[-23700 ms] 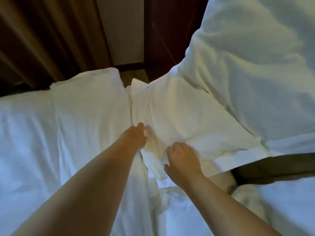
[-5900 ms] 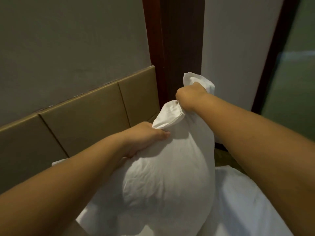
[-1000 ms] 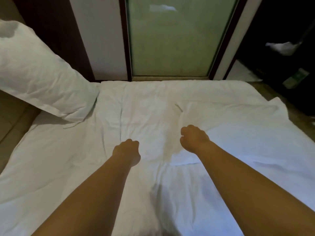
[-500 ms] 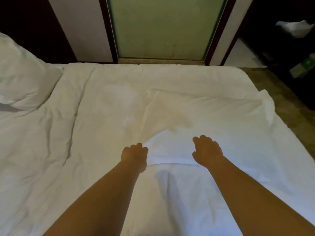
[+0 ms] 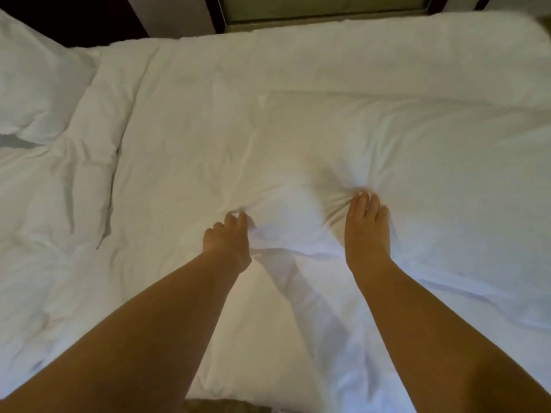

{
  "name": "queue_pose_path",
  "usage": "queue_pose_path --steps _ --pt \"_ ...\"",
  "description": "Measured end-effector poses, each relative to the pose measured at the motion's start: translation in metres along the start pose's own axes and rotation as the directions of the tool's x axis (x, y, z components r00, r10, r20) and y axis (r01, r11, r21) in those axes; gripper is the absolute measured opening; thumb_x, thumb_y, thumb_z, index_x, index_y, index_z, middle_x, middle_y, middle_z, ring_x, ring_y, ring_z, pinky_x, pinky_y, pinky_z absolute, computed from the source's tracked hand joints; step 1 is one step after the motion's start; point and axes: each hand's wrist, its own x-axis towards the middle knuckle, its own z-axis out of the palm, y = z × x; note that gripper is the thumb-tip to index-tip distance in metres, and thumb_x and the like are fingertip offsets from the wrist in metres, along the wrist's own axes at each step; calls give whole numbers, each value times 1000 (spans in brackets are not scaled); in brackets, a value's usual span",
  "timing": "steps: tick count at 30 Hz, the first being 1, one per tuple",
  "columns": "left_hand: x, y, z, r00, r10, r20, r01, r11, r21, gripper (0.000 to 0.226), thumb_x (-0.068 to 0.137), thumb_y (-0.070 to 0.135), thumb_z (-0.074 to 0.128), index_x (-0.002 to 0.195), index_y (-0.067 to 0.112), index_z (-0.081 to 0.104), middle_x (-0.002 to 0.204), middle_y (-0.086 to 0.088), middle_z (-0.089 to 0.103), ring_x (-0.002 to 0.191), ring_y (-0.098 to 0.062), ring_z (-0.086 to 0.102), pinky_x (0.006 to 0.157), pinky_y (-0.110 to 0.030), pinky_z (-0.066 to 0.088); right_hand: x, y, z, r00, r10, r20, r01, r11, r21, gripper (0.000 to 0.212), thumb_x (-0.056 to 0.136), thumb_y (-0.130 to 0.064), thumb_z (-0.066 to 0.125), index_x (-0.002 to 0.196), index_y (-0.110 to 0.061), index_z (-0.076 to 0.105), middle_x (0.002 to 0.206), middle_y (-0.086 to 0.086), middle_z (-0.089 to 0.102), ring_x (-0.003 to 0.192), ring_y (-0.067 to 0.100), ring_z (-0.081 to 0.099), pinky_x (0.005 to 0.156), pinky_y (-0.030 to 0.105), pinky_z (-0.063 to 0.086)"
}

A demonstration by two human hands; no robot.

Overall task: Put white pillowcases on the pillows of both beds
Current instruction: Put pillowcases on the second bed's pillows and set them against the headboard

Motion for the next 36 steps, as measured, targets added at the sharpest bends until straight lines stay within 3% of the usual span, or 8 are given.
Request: queue_pose_path --steps 3,5,8,12,15,19,27,36 --pt "23 14 -1 997 -13 -70 18 996 83 96 83 47 67 149 9 9 139 -13 36 113 -30 52 89 -36 43 17 3 22 991 -25 -130 10 993 -115 57 91 -12 34 143 10 23 148 25 34 136 39 37 109 44 35" --pt "38 20 1 990 50 -135 -34 992 120 77 87 43 63 145 10 23 129 -11 47 111 -30 55 88 -36 43 26 1 32 991 -11 -134 -15 981 -191 55 85 -9 30 136 6 43 136 22 52 124 36 52 100 42 44" --pt "45 29 7 978 130 -162 -109 985 132 45 95 21 49 138 17 39 123 -8 56 113 -29 57 91 -37 42 28 -8 39 997 -73 4 72 957 -281 44 83 -6 39 120 3 61 119 24 64 108 37 62 90 43 50" --pt "22 37 23 979 158 -127 -149 986 74 38 95 16 44 132 21 49 122 -6 58 114 -27 57 92 -35 43 14 -11 30 976 -183 119 210 934 -289 25 59 -12 62 79 -14 78 73 11 72 70 25 69 61 30 56" --pt "-7 32 37 970 183 -158 -180 983 30 36 95 13 44 128 21 53 119 -5 60 110 -26 60 88 -35 46 7 -1 19 898 -407 165 436 870 -228 35 84 -6 57 118 -6 62 112 15 67 105 35 62 83 44 55" --pt "-59 16 56 972 162 -173 -177 981 -77 36 98 17 39 131 26 49 120 -4 57 110 -26 59 88 -34 44 -35 1 -1 855 -481 192 514 834 -200 40 95 -6 43 134 -9 47 130 5 59 121 30 55 97 42 48" --pt "-197 -49 134 977 78 -199 -109 982 -154 34 101 23 37 134 25 42 114 -3 55 103 -23 60 82 -32 43 -180 -55 -32 826 -524 210 564 775 -285 30 96 -9 44 120 -13 62 124 4 64 117 26 59 95 40 48" --pt "-300 -167 218 971 -125 -204 84 977 -197 31 98 20 44 129 23 46 108 -2 58 99 -21 61 84 -30 44 -308 -184 -42 715 -652 251 697 690 -194 32 97 -8 47 127 -2 55 133 14 56 121 32 52 98 42 43"
